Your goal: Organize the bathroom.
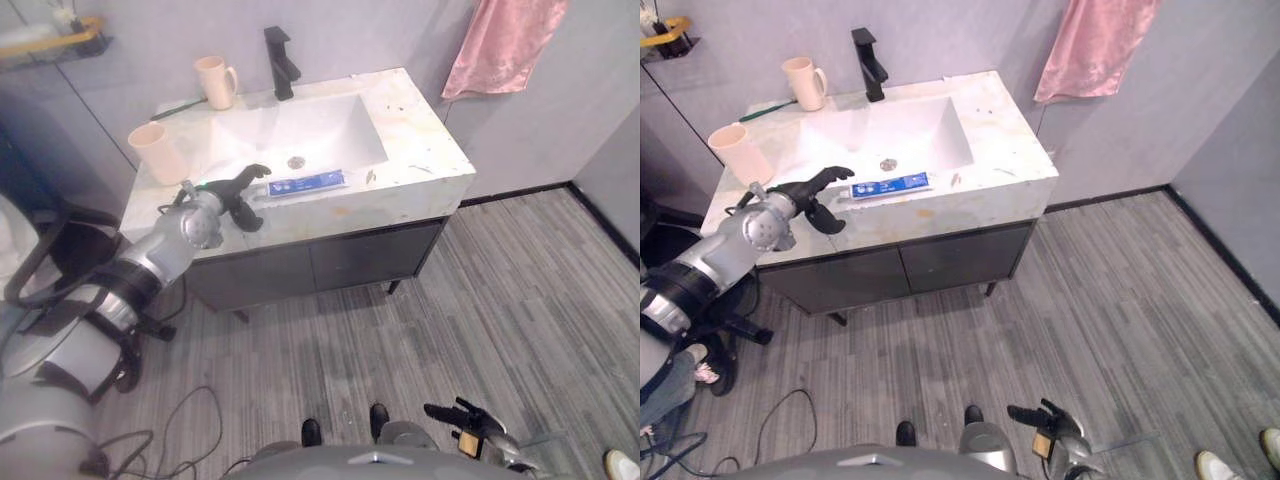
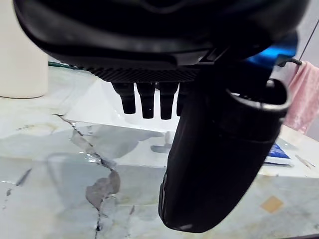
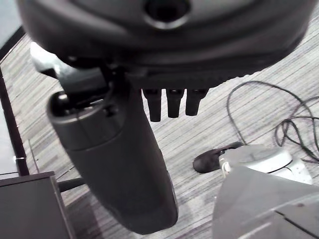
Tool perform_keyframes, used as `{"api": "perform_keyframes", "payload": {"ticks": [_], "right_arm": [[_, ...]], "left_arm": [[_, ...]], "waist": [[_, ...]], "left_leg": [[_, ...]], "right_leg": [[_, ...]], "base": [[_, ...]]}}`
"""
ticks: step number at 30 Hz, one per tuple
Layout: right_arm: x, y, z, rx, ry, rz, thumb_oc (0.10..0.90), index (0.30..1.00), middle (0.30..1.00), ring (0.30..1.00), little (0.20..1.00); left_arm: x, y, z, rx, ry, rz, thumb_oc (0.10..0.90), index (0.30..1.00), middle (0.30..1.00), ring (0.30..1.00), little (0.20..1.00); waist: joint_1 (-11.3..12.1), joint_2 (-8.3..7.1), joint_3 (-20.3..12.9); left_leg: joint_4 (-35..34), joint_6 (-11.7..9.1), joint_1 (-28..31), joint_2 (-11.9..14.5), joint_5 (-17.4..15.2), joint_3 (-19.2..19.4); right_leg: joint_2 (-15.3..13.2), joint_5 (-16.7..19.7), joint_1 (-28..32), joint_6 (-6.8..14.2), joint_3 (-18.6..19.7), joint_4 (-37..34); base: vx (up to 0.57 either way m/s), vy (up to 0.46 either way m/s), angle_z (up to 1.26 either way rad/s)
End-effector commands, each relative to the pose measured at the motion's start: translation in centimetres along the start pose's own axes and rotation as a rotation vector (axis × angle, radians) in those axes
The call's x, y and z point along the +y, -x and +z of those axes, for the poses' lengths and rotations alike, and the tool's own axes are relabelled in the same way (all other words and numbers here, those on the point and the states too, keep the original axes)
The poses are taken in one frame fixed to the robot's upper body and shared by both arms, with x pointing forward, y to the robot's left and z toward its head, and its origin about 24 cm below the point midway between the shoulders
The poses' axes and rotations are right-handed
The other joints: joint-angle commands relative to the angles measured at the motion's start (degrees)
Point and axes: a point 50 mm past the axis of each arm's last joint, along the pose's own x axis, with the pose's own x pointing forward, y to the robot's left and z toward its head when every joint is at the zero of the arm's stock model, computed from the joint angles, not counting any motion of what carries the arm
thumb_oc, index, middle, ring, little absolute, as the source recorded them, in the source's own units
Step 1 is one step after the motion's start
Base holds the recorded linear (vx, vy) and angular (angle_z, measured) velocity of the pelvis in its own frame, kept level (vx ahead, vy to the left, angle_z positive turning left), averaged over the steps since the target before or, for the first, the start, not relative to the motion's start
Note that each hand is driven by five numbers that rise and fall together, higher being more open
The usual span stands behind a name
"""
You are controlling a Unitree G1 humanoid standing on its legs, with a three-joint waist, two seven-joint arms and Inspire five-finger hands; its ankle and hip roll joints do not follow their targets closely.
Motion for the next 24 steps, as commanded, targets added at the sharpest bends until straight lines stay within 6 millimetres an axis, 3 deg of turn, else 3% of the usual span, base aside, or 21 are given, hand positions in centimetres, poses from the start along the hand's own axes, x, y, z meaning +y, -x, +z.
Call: {"api": "perform_keyframes", "payload": {"ticks": [1,4,6,11,19,24], "right_arm": [[-0.5,0.0,0.3,-0.024,0.067,0.003,0.8,0.9,0.9,0.9,0.9],[-0.6,-0.1,0.5,-0.02,0.08,0.008,0.8,0.9,0.9,0.9,0.9],[-0.5,-0.1,0.8,-0.014,0.091,0.012,0.8,0.9,0.9,0.9,0.9],[-0.5,-0.1,0.4,0.003,0.11,0.013,0.8,0.9,0.9,0.9,0.9],[0.4,-0.1,0.3,0.008,0.14,0.029,0.8,0.9,0.9,0.9,0.9],[-0.1,-0.1,0.2,0.016,0.131,0.011,0.8,0.9,0.9,0.9,0.9]], "left_arm": [[8.4,-0.7,1.6,-0.02,-0.031,0.314,0.8,0.9,0.9,0.9,0.9],[8.5,-0.6,1.4,0.003,-0.028,0.311,0.8,0.9,0.9,0.9,0.9],[7.9,-0.6,0.3,0.033,-0.019,0.315,0.8,0.9,0.9,0.9,0.9],[7.5,-0.6,-0.2,0.033,0.003,0.288,0.8,0.9,0.9,0.9,0.9],[6.2,-0.7,0.1,0.019,0.02,0.267,0.8,0.9,0.9,0.9,0.9],[5.8,-0.7,0.7,-0.005,0.029,0.237,0.8,0.9,0.9,0.9,0.9]], "waist": [[0.8,1.92,-4.9],[1.2,1.55,-5.5],[1.1,0.97,-6.7],[1.4,0.61,-7.7],[1.7,0.62,-8.1],[2.2,0.52,-7.6]], "left_leg": [[-0.1,1.3,-3.1,-1.7,-1.4,1.9],[-0.1,1.0,-3.4,-1.2,-1.4,2.1],[-0.1,0.5,-3.6,-0.4,-1.2,1.3],[-0.1,0.0,-4.0,0.5,-1.0,1.6],[-0.1,-0.9,-3.6,1.9,-0.8,1.2],[-0.1,-2.1,-3.5,3.0,0.2,0.8]], "right_leg": [[-0.8,2.0,-0.4,3.6,-0.8,-0.2],[-0.3,2.9,0.2,3.4,-0.8,-2.6],[1.0,2.6,0.3,2.6,0.5,-3.5],[1.6,1.6,0.6,1.9,-0.8,-3.5],[3.0,-0.4,2.0,0.4,-2.4,-3.5],[3.2,-0.9,3.0,-0.1,-3.1,-3.5]], "base": [[-0.03,-0.216,-0.09],[-0.01,-0.094,-0.04],[0.04,-0.136,-0.02],[0.05,-0.096,-0.03],[0.07,-0.114,0.07],[0.08,-0.074,0.1]]}}
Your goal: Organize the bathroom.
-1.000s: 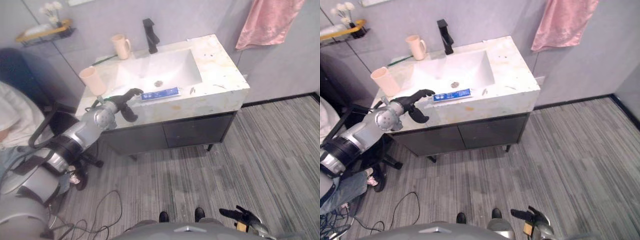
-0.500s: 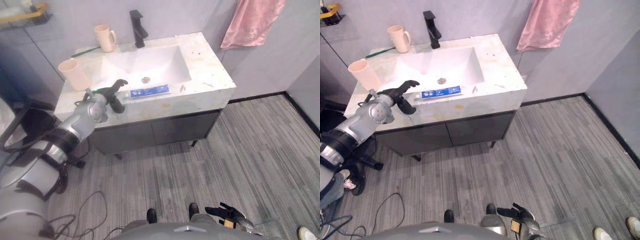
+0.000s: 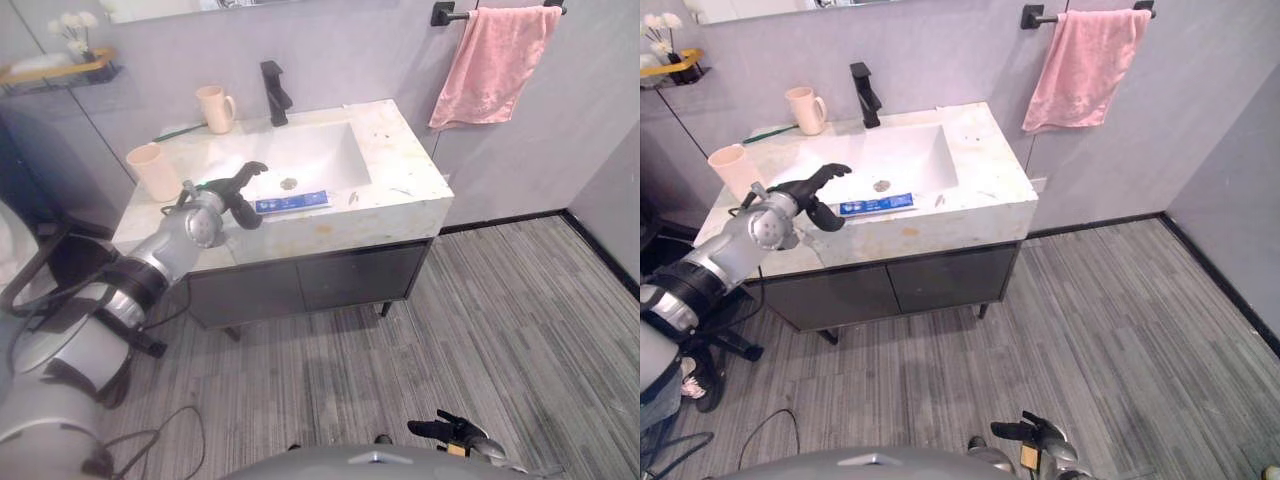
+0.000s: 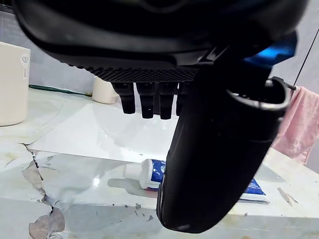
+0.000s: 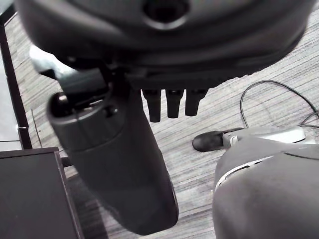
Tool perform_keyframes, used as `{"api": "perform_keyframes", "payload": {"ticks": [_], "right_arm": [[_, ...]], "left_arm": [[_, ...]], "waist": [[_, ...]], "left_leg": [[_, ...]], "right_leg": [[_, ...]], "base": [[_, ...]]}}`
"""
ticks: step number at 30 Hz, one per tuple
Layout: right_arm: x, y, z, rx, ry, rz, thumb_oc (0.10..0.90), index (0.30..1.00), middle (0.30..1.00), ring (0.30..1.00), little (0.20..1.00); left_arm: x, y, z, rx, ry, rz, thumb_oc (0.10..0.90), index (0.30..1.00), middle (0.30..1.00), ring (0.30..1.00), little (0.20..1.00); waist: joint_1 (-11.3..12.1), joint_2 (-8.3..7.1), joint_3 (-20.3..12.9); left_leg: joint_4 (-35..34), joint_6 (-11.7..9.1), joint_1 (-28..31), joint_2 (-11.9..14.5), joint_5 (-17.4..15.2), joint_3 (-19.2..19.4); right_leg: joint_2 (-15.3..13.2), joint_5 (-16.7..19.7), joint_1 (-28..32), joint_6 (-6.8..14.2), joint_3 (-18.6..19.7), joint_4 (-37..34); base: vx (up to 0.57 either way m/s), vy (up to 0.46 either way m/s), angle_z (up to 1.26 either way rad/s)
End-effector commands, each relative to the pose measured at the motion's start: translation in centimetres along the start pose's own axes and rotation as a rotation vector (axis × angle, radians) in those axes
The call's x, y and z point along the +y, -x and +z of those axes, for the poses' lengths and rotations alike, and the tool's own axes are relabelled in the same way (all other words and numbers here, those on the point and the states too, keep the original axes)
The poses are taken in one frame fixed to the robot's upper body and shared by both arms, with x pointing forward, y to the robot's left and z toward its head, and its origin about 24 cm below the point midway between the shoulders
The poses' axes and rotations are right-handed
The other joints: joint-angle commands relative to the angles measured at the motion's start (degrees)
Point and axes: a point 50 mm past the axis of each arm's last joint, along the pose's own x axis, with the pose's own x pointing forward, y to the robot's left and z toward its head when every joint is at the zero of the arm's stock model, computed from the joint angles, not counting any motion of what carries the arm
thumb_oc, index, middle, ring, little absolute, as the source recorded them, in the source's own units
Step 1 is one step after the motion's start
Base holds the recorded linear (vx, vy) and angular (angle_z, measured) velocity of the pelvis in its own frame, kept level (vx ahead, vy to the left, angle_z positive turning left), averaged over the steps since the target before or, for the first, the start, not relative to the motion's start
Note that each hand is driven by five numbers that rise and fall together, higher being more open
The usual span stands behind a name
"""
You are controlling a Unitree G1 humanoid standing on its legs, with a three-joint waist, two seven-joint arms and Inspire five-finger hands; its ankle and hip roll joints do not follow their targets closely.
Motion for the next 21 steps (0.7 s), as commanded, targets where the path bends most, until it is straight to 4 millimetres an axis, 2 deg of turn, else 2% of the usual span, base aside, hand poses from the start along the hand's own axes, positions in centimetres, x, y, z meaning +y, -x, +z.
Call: {"api": "perform_keyframes", "payload": {"ticks": [1,6,16,19,20,21], "right_arm": [[-1.9,0.0,1.0,-0.033,0.028,-0.06,0.8,0.9,0.9,0.9,0.9],[-2.5,0.0,1.0,-0.038,0.019,-0.074,0.8,0.9,0.9,0.9,0.9],[-3.4,0.1,0.8,-0.044,0.014,-0.09,0.8,0.9,0.9,0.9,0.9],[-3.6,0.2,1.0,-0.053,0.018,-0.099,0.8,0.9,0.9,0.9,0.9],[-3.9,0.2,1.0,-0.058,-0.005,-0.113,0.8,0.9,0.9,0.9,0.9],[-4.0,0.2,1.0,-0.063,-0.015,-0.117,0.8,0.9,0.9,0.9,0.9]], "left_arm": [[6.5,-0.4,0.6,-0.023,0.007,0.216,0.8,0.9,0.9,0.9,0.9],[5.9,-0.2,0.3,-0.032,0.004,0.185,0.8,0.9,0.9,0.9,0.9],[6.7,0.0,0.3,-0.013,-0.012,0.133,0.8,0.9,0.9,0.9,0.9],[6.9,0.0,0.5,-0.03,-0.008,0.16,0.8,0.9,0.9,0.9,0.9],[7.4,0.1,1.0,-0.053,-0.016,0.174,0.8,0.9,0.9,0.9,0.9],[7.5,0.2,1.2,-0.065,-0.024,0.174,0.8,0.9,0.9,0.9,0.9]], "waist": [[1.4,0.09,-0.3],[1.5,0.28,0.4],[0.1,0.93,0.9],[-0.6,0.35,1.6],[-0.2,0.47,2.6],[0.3,0.65,3.1]], "left_leg": [[-0.1,1.0,-2.0,-1.2,0.0,2.2],[0.6,0.4,-2.4,-0.8,0.5,1.8],[1.1,0.0,-2.1,-0.6,0.5,3.1],[6.7,0.5,-3.4,-1.8,-2.2,5.6],[7.7,0.5,-5.8,-3.8,-1.4,5.6],[6.5,0.5,-6.6,-4.5,-0.5,5.9]], "right_leg": [[1.8,-1.6,1.0,0.3,0.0,0.0],[1.7,-1.7,1.6,0.2,-0.4,0.0],[1.6,-1.8,1.4,0.2,-0.3,0.0],[0.9,-1.6,1.3,-0.1,-1.3,0.6],[1.1,-1.3,1.6,0.0,-1.4,1.1],[1.3,-1.5,1.9,0.1,-1.5,1.5]], "base": [[0.1,-0.044,0.09],[0.09,-0.025,0.01],[0.08,-0.003,0.0],[0.04,0.054,0.02],[0.06,0.062,0.25],[0.09,0.078,0.36]]}}
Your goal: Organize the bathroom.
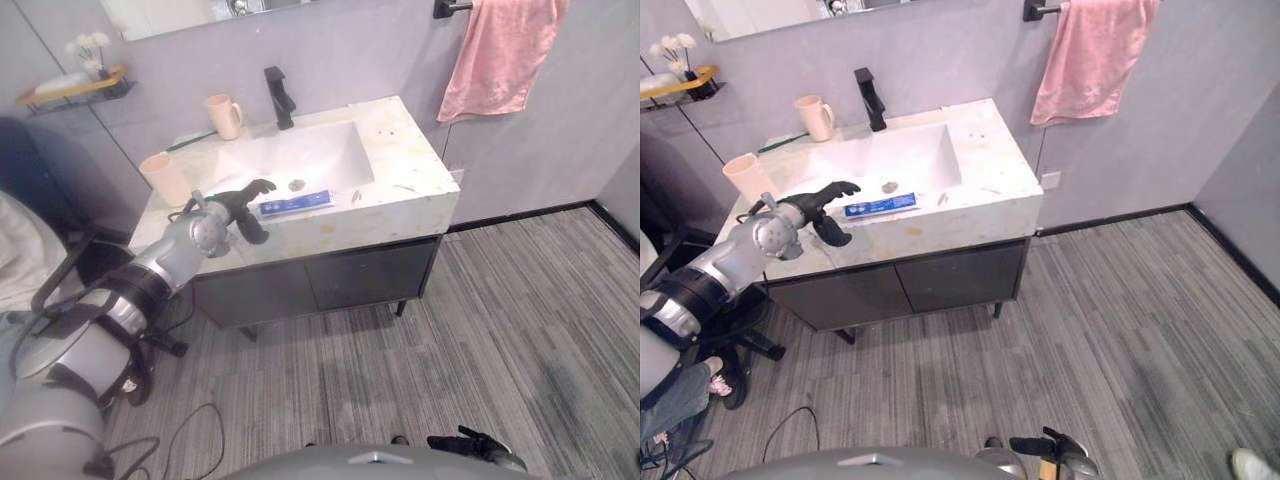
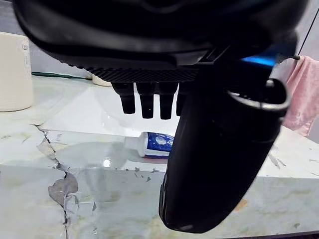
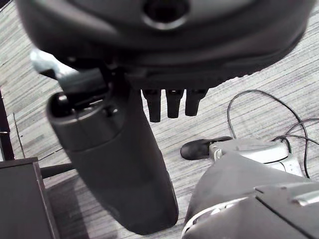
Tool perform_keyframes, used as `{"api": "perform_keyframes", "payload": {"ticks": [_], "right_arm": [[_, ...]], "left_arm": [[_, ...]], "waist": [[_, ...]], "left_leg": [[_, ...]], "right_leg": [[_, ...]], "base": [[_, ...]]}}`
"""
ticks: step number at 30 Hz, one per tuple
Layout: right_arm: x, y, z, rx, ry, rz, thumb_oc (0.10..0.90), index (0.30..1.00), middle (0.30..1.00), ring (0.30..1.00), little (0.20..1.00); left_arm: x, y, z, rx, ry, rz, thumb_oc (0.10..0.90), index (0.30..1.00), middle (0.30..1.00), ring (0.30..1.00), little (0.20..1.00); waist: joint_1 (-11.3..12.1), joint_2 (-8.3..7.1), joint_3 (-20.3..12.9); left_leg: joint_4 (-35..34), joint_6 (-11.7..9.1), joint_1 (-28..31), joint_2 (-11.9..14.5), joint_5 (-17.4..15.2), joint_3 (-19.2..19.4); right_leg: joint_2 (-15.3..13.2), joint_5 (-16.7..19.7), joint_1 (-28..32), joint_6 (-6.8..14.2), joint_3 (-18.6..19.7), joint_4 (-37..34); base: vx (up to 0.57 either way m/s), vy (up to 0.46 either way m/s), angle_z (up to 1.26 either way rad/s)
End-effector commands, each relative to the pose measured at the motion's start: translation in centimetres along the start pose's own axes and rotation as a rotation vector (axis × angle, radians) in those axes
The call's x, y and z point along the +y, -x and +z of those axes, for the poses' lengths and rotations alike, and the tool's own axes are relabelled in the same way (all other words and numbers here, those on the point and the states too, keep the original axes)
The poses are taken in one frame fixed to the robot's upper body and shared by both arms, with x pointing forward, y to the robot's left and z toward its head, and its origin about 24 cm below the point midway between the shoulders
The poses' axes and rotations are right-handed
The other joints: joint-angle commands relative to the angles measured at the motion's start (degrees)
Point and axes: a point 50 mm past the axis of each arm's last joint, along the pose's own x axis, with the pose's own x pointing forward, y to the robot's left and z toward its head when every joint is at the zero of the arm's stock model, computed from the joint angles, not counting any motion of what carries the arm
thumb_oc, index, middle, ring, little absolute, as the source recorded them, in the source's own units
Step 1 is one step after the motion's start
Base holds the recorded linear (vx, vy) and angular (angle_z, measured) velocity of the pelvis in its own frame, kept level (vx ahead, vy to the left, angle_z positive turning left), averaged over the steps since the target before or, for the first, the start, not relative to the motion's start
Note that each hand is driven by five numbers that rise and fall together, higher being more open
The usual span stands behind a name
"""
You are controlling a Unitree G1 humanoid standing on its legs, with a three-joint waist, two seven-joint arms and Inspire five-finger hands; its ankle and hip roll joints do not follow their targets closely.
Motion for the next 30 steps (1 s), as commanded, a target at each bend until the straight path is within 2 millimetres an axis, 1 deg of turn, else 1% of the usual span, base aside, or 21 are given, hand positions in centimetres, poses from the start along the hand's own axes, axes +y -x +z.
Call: {"api": "perform_keyframes", "payload": {"ticks": [1,3,4,5,6,7,8,9,10,12,13,14,15,16,17,18,20,22,23,26,30], "right_arm": [[-0.7,-0.1,2.0,-0.094,-0.034,-0.032,0.8,0.9,0.9,0.9,0.9],[-0.7,-0.1,2.1,-0.104,-0.035,-0.038,0.8,0.9,0.9,0.9,0.9],[0.1,-0.1,3.2,-0.118,-0.016,-0.026,0.8,0.9,0.9,0.9,0.9],[0.2,-0.1,3.3,-0.12,-0.02,-0.023,0.8,0.9,0.9,0.9,0.9],[1.1,-0.1,3.8,-0.133,-0.019,0.002,0.8,0.9,0.9,0.9,0.9],[1.3,-0.1,3.9,-0.138,-0.007,0.009,0.8,0.9,0.9,0.9,0.9],[1.8,-0.1,4.0,-0.144,0.008,0.021,0.8,0.9,0.9,0.9,0.9],[1.9,-0.1,4.1,-0.143,0.002,0.021,0.8,0.9,0.9,0.9,0.9],[1.8,-0.1,4.0,-0.14,0.002,0.02,0.8,0.9,0.9,0.9,0.9],[1.8,-0.1,4.0,-0.139,0.001,0.021,0.8,0.9,0.9,0.9,0.9],[1.6,-0.2,3.8,-0.131,0.017,0.027,0.8,0.9,0.9,0.9,0.9],[1.6,-0.2,3.8,-0.13,0.022,0.028,0.8,0.9,0.9,0.9,0.9],[1.6,-0.2,3.6,-0.123,0.036,0.032,0.8,0.9,0.9,0.9,0.9],[2.1,-0.1,3.4,-0.115,0.063,0.046,0.8,0.9,0.9,0.9,0.9],[2.1,-0.1,3.4,-0.113,0.066,0.047,0.8,0.9,0.9,0.9,0.9],[2.0,-0.2,3.4,-0.104,0.082,0.05,0.8,0.9,0.9,0.9,0.9],[1.7,-0.2,3.1,-0.096,0.087,0.046,0.8,0.9,0.9,0.9,0.9],[1.5,-0.2,3.0,-0.091,0.087,0.044,0.8,0.9,0.9,0.9,0.9],[1.3,-0.2,2.5,-0.075,0.102,0.039,0.8,0.9,0.9,0.9,0.9],[1.1,-0.2,1.8,-0.056,0.116,0.035,0.8,0.9,0.9,0.9,0.9],[1.1,-0.2,1.8,-0.048,0.124,0.038,0.8,0.9,0.9,0.9,0.9]], "left_arm": [[8.8,0.9,1.0,-0.059,-0.043,0.288,0.8,0.9,0.9,0.9,0.9],[8.7,1.0,0.9,-0.069,-0.051,0.295,0.8,0.9,0.9,0.9,0.9],[8.6,1.5,-0.1,-0.028,-0.066,0.314,0.8,0.9,0.9,0.9,0.9],[8.6,1.5,-0.2,-0.024,-0.067,0.316,0.8,0.9,0.9,0.9,0.9],[8.7,1.6,-0.6,0.0,-0.079,0.325,0.8,0.9,0.9,0.9,0.9],[8.7,1.6,-0.7,0.005,-0.08,0.321,0.8,0.9,0.9,0.9,0.9],[8.7,1.4,-1.1,0.012,-0.098,0.324,0.8,0.9,0.9,0.9,0.9],[8.7,1.2,-1.1,0.009,-0.1,0.331,0.8,0.9,0.9,0.9,0.9],[8.8,1.0,-1.0,0.007,-0.094,0.335,0.8,0.9,0.9,0.9,0.9],[8.8,0.9,-0.9,0.006,-0.095,0.338,0.8,0.9,0.9,0.9,0.9],[9.3,0.6,-0.6,0.021,-0.088,0.343,0.8,0.9,0.9,0.9,0.9],[9.4,0.6,-0.6,0.026,-0.09,0.345,0.8,0.9,0.9,0.9,0.9],[9.4,0.4,-0.6,0.035,-0.095,0.352,0.8,0.9,0.9,0.9,0.9],[9.7,0.7,-1.3,0.057,-0.081,0.374,0.8,0.9,0.9,0.9,0.9],[9.7,0.7,-1.4,0.059,-0.078,0.377,0.8,0.9,0.9,0.9,0.9],[9.6,0.9,-2.0,0.069,-0.068,0.38,0.8,0.9,0.9,0.9,0.9],[9.2,0.8,-2.0,0.064,-0.076,0.379,0.8,0.9,0.9,0.9,0.9],[9.1,0.8,-1.9,0.064,-0.077,0.379,0.8,0.9,0.9,0.9,0.9],[9.1,0.7,-1.8,0.061,-0.072,0.388,0.8,0.9,0.9,0.9,0.9],[9.4,0.7,-1.8,0.068,-0.083,0.376,0.8,0.9,0.9,0.9,0.9],[9.3,0.8,-1.5,0.055,-0.081,0.379,0.8,0.9,0.9,0.9,0.9]], "waist": [[1.2,-3.07,2.8],[1.7,-2.88,3.2],[3.6,-2.53,3.1],[3.8,-2.53,3.1],[3.7,-2.28,3.5],[3.6,-2.27,3.6],[2.7,-1.92,4.0],[2.1,-1.97,4.1],[1.7,-2.05,4.1],[1.5,-2.03,4.2],[1.0,-2.47,3.6],[0.9,-2.59,3.5],[0.6,-3.04,3.0],[-0.1,-3.66,3.2],[-0.1,-3.63,3.1],[-0.2,-3.65,2.9],[-0.1,-3.84,2.1],[0.0,-3.95,1.7],[0.2,-4.13,0.8],[0.4,-4.08,-0.1],[0.6,-3.94,-0.6]], "left_leg": [[2.0,1.4,-5.1,-4.8,0.8,6.5],[0.9,1.3,-5.8,-5.1,1.9,6.7],[-0.5,4.1,-4.5,-6.9,1.3,2.8],[-0.6,4.5,-4.3,-7.0,1.2,2.9],[-1.4,6.2,-2.5,-6.5,0.7,2.9],[-1.6,6.6,-2.0,-6.6,0.6,2.7],[-2.4,6.9,-0.2,-6.1,0.4,1.9],[-2.8,6.8,0.6,-6.0,0.3,1.4],[-2.8,6.5,1.1,-5.8,0.2,1.1],[-2.8,6.4,1.3,-5.6,0.1,0.9],[-2.8,5.7,1.9,-5.3,-1.0,1.3],[-2.8,5.6,2.0,-5.3,-1.2,1.5],[-2.8,5.4,2.3,-5.5,-2.1,1.8],[-2.8,5.8,3.1,-5.5,-2.9,2.6],[-2.8,5.8,3.2,-5.4,-3.0,2.8],[-2.8,5.6,3.3,-4.6,-3.6,2.7],[-2.8,5.7,2.7,-4.3,-3.6,2.4],[-2.8,5.6,2.5,-4.3,-3.7,2.5],[-2.8,5.3,2.1,-4.0,-3.7,3.0],[-2.8,5.0,2.0,-3.8,-3.9,3.1],[-2.8,4.9,2.3,-3.8,-4.0,2.8]], "right_leg": [[1.3,-1.3,2.6,0.2,0.6,2.0],[1.6,-1.6,2.9,0.1,0.7,2.4],[2.0,-4.0,1.6,0.4,1.0,8.7],[1.9,-4.1,1.3,0.7,0.9,9.9],[0.9,-1.3,-3.9,3.1,0.0,19.6],[0.7,-0.6,-5.5,3.7,0.2,21.8],[0.1,0.9,-9.1,4.4,1.6,26.9],[-0.1,1.2,-9.7,4.3,2.5,26.3],[-0.3,0.8,-9.2,4.0,3.1,24.1],[-0.3,0.7,-8.8,3.8,3.2,23.0],[-2.1,0.8,-6.5,3.7,3.9,13.5],[-2.4,1.3,-6.2,3.8,4.1,11.5],[-2.9,3.4,-5.6,4.3,4.9,6.0],[-2.3,5.2,-7.0,4.3,6.9,6.1],[-2.4,5.3,-7.1,4.3,6.8,5.8],[-1.7,4.8,-6.6,4.1,7.0,3.6],[-1.0,4.8,-5.2,4.0,7.4,1.2],[-0.9,4.5,-4.6,3.9,7.2,0.4],[-0.8,3.7,-3.9,3.7,6.7,0.0],[-0.9,2.9,-3.3,3.6,5.9,0.0],[-0.8,2.3,-2.6,3.3,5.6,0.0]], "base": [[0.08,0.063,0.41],[0.09,0.051,0.33],[0.09,0.026,0.12],[0.06,0.004,-0.69],[-0.02,-0.006,-0.99],[-0.02,-0.01,-0.97],[0.03,-0.03,-0.36],[0.07,-0.06,-0.11],[0.09,-0.067,-0.03],[0.1,-0.083,0.15],[0.14,-0.131,0.27],[0.21,-0.193,0.34],[0.18,-0.175,0.12],[0.16,-0.165,0.03],[0.14,-0.177,-0.09],[0.07,-0.102,-0.03],[0.08,-0.101,0.02],[0.05,-0.059,0.02],[0.04,-0.059,0.05],[0.05,-0.048,0.03],[0.03,-0.026,0.05]]}}
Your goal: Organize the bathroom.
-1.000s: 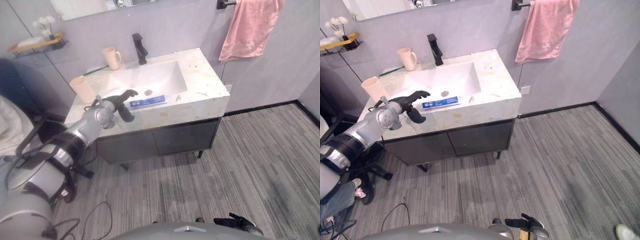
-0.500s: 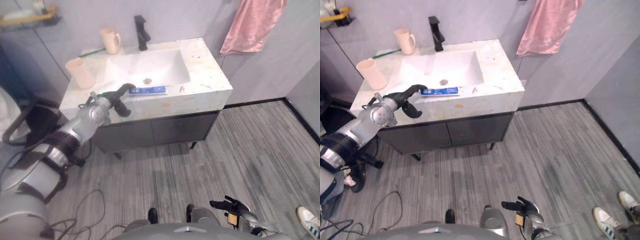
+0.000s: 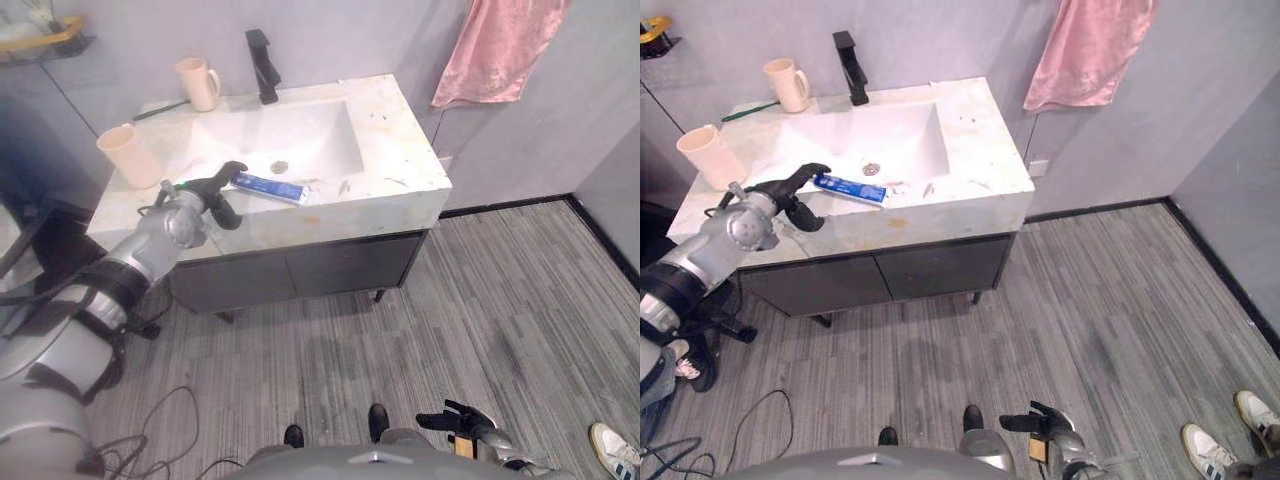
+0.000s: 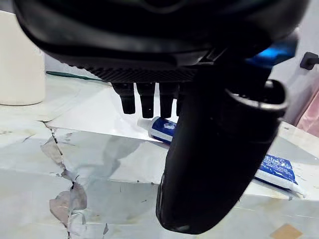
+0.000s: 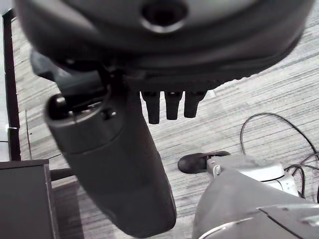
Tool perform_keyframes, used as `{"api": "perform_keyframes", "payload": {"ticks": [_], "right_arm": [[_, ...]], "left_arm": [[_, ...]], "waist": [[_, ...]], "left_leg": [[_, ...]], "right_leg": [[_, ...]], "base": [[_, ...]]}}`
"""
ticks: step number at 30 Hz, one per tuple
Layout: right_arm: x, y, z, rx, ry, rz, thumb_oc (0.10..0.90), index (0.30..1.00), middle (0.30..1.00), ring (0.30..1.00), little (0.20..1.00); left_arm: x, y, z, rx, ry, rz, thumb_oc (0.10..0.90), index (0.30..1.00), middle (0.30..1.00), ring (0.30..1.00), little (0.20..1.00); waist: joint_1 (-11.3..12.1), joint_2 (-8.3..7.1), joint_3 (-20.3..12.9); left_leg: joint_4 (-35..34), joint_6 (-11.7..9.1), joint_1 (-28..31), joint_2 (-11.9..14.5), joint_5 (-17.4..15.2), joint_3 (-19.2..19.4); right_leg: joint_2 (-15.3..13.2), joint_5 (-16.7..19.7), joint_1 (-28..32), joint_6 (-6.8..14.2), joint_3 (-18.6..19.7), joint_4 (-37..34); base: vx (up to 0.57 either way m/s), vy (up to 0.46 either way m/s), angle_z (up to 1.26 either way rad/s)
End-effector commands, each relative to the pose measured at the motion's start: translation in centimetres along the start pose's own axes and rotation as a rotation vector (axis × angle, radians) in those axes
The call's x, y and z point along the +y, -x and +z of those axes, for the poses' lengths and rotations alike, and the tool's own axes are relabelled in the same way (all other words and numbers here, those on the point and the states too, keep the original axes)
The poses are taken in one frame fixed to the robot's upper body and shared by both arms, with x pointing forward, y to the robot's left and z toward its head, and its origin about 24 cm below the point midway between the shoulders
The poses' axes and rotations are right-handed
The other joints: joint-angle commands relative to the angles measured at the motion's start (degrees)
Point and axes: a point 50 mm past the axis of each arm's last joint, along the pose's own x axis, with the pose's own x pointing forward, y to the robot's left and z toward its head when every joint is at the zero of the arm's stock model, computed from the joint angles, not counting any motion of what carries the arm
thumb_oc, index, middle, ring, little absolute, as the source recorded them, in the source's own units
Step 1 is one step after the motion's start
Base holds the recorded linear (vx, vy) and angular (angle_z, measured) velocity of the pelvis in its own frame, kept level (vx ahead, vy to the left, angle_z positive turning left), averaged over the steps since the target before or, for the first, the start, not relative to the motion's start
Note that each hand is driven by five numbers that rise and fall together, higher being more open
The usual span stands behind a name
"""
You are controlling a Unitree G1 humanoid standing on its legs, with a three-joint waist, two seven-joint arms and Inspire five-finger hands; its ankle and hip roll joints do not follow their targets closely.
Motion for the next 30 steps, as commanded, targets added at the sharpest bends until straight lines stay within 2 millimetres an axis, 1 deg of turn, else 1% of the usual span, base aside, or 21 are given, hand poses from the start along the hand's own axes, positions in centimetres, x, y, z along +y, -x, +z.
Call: {"api": "perform_keyframes", "payload": {"ticks": [1,6,13,15,19,22,24,28,30], "right_arm": [[-1.1,0.1,-0.8,0.029,0.042,-0.023,0.8,0.9,0.9,0.9,0.9],[-0.7,0.1,-0.7,0.03,0.045,-0.021,0.8,0.9,0.9,0.9,0.9],[-0.7,0.0,-0.3,0.031,0.059,-0.025,0.8,0.9,0.9,0.9,0.9],[-0.7,0.0,-0.3,0.032,0.059,-0.026,0.8,0.9,0.9,0.9,0.9],[-0.7,0.0,-0.3,0.034,0.036,-0.03,0.8,0.9,0.9,0.9,0.9],[-0.6,0.0,-0.1,0.029,0.023,-0.031,0.8,0.9,0.9,0.9,0.9],[-0.6,0.0,-0.2,0.028,0.018,-0.031,0.8,0.9,0.9,0.9,0.9],[-0.7,0.1,-0.8,0.034,0.007,-0.036,0.8,0.9,0.9,0.9,0.9],[-0.8,0.1,-1.1,0.038,0.004,-0.04,0.8,0.9,0.9,0.9,0.9]], "left_arm": [[6.9,-0.7,1.8,-0.036,-0.031,0.254,0.8,0.9,0.9,0.9,0.9],[6.8,-0.7,2.5,-0.051,-0.034,0.252,0.8,0.9,0.9,0.9,0.9],[6.5,-0.7,2.1,-0.022,-0.062,0.24,0.8,0.9,0.9,0.9,0.9],[6.9,-0.5,2.4,-0.074,-0.083,0.267,0.8,0.9,0.9,0.9,0.9],[7.8,-0.1,4.4,-0.174,-0.128,0.247,0.8,0.9,0.9,0.9,0.9],[7.6,-0.1,5.9,-0.24,-0.161,0.234,0.8,0.9,0.9,0.9,0.9],[7.7,0.1,6.6,-0.27,-0.187,0.24,0.8,0.9,0.9,0.9,0.9],[8.2,0.3,8.3,-0.337,-0.215,0.254,0.8,0.9,0.9,0.9,0.9],[8.4,0.4,8.7,-0.347,-0.209,0.256,0.8,0.9,0.9,0.9,0.9]], "waist": [[0.8,1.36,-4.4],[1.1,1.77,-4.8],[1.7,2.17,-5.3],[2.0,2.19,-5.4],[2.3,2.27,-5.9],[2.0,2.39,-6.0],[1.7,2.5,-6.1],[0.9,2.72,-6.3],[0.7,2.75,-6.3]], "left_leg": [[0.1,3.7,-1.0,-4.0,-2.4,1.8],[0.1,3.6,-0.4,-4.2,-2.6,1.2],[0.1,3.6,-0.1,-4.4,-3.0,0.9],[0.1,3.8,0.2,-4.5,-3.1,0.6],[0.1,3.6,0.4,-4.3,-3.2,0.8],[0.1,3.5,0.4,-4.2,-3.3,1.3],[0.1,3.5,0.5,-4.2,-3.4,1.5],[0.1,3.3,0.4,-4.1,-3.6,2.2],[0.1,3.3,0.3,-4.0,-3.6,2.3]], "right_leg": [[-0.1,-0.9,0.2,2.8,0.0,-0.3],[-0.3,-1.6,1.3,2.7,-0.6,-0.3],[-0.6,-2.1,2.0,2.8,-1.5,-0.3],[-0.8,-2.3,2.5,2.8,-1.7,-0.3],[-0.8,-2.6,3.1,2.9,-2.1,-0.3],[-0.8,-2.6,3.0,3.0,-2.0,-0.3],[-0.8,-2.6,2.9,3.0,-1.8,-0.3],[-0.5,-2.7,2.5,3.1,-1.2,-0.3],[-0.5,-2.7,2.4,3.2,-1.1,-0.3]], "base": [[0.03,-0.013,0.02],[0.03,0.003,0.06],[-0.01,0.015,0.0],[-0.03,0.0,0.09],[0.01,-0.019,0.14],[0.03,-0.006,0.04],[0.04,0.001,-0.01],[0.06,0.0,-0.03],[0.05,-0.005,-0.09]]}}
